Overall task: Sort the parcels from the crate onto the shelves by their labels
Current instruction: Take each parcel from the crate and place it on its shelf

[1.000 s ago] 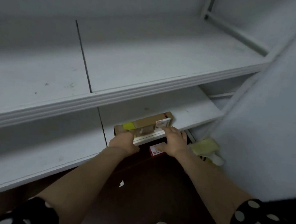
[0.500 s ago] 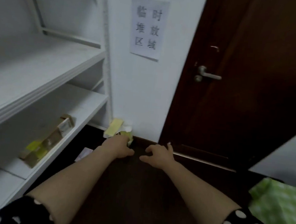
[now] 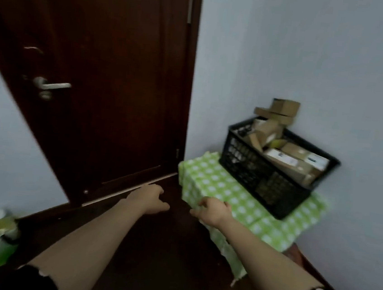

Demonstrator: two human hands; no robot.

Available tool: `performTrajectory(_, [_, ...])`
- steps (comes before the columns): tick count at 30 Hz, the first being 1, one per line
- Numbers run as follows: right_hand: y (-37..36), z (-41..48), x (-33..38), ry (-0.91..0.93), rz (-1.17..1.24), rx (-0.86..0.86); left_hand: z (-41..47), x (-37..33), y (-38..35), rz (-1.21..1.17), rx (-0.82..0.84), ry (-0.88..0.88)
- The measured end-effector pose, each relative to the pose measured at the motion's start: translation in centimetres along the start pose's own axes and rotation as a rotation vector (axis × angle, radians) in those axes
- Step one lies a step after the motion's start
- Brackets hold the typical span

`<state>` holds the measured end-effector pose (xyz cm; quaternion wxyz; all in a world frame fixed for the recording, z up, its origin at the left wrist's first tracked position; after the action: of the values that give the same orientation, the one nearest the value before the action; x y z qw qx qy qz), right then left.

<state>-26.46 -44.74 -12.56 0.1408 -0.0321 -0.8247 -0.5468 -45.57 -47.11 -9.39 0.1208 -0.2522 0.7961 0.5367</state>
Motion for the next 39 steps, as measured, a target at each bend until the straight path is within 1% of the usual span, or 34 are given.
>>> performTrajectory(2, [1.7, -0.4, -6.1, -0.099, 0.064, -0.023, 1.2, -5.4, -2.2, 0.014, 0.064, -0.064])
performTrajectory(7, [5.1, -0.7, -15.5, -0.226, 0.237, -0.080, 5.2, -14.8, -5.2, 0.117, 0.130, -0.208])
performTrajectory(11, [7.0, 0.9, -20.4, -0.257, 0.368, -0.141, 10.4, -20.7, -6.6, 0.131, 0.149, -0.265])
performTrajectory(15, [9.3, 4.9, -24.2, -0.310, 0.410, -0.209, 16.7, -25.1, -7.2, 0.141, 0.124, -0.317])
performTrajectory(18, [11.5, 9.3, -26.5, -0.359, 0.462, -0.278, 22.6, -27.5, -7.4, 0.046, 0.107, -0.350])
performTrajectory(22, [14.6, 15.1, -28.8, -0.396, 0.481, -0.273, 29.8, -30.5, -7.1, 0.003, 0.096, -0.342])
performTrajectory(25, [16.0, 18.9, -30.5, -0.406, 0.491, -0.267, 34.4, -32.4, -6.4, -0.017, 0.041, -0.318])
performTrajectory(30, [16.7, 24.1, -32.3, -0.400, 0.545, -0.246, 41.2, -34.5, -6.8, -0.079, 0.007, -0.206])
performTrajectory(35, [17.8, 30.1, -33.3, -0.345, 0.635, -0.244, 45.4, -38.1, -7.5, -0.307, -0.061, -0.181])
performTrajectory(39, [17.6, 33.2, -34.1, -0.319, 0.659, -0.213, 47.6, -40.6, -8.9, -0.270, -0.054, -0.135])
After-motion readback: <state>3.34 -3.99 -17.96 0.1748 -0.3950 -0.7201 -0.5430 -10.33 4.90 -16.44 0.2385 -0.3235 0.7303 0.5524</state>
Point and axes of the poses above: each hand's wrist, its own z-axis towards the middle knuckle, its own y-axis out of the back of the hand, x = y × z, the point moved 1 cm from there along z, towards the middle knuckle, and after that the axes turned 9 degrees about -z, right-handed, at the moved point
